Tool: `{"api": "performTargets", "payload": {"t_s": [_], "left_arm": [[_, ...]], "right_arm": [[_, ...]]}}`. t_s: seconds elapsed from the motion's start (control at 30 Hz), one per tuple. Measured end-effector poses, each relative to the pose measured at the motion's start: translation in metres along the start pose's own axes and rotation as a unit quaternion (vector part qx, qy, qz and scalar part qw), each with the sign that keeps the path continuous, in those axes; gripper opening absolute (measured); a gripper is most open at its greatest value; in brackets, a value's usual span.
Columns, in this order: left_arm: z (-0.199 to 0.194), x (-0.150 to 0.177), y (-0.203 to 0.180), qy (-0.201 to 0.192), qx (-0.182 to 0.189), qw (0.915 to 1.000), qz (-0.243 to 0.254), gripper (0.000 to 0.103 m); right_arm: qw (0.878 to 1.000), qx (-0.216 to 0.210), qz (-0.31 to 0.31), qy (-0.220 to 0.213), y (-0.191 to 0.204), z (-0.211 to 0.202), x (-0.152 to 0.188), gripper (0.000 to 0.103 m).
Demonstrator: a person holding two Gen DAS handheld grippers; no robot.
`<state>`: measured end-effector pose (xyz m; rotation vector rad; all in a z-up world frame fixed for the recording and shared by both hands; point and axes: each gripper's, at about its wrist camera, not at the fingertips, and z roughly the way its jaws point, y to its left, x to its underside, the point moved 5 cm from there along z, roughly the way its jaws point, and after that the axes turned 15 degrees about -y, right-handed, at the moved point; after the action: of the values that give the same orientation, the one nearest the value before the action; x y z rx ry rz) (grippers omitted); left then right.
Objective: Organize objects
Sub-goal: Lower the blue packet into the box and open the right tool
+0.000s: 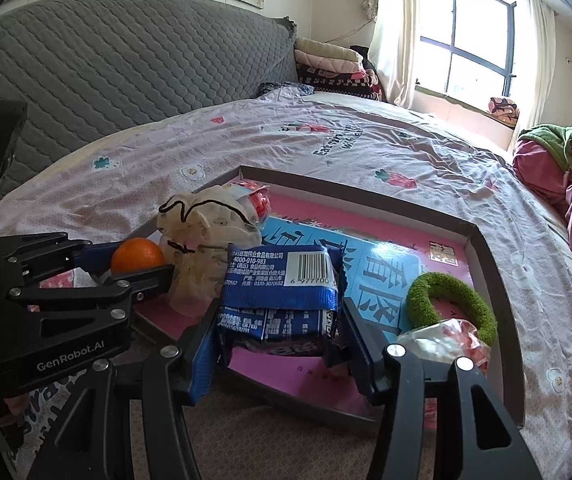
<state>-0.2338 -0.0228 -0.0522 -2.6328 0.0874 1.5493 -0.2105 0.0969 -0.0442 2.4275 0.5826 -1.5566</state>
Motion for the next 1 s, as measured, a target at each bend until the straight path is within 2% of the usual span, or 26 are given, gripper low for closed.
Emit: {"api": "performTargets", "payload": {"t_s": [0.3, 0.63, 1.0], "left_arm": [[0.0014, -0.0004, -0.0002, 0.0, 0.001, 1.0, 0.001, 0.041], [-0.0028, -0.0004, 0.0011, 0.003, 0.001, 1.0, -0.001, 0.041], [-0.0065, -0.0042, 0.0012, -0.002, 0.007, 1.0, -0.004, 0.041]], "right_arm": [[1.0, -0.001, 0.015, 0.0, -0.0051, 0.0018, -0.0013, 0.056], [1.0, 0.003, 0.0, 0.012, 0.0019, 0.0005, 0.0011, 0.056], [1.0, 0.0, 0.02, 0.018, -0.0027, -0.0022, 0.001, 0.063]]}}
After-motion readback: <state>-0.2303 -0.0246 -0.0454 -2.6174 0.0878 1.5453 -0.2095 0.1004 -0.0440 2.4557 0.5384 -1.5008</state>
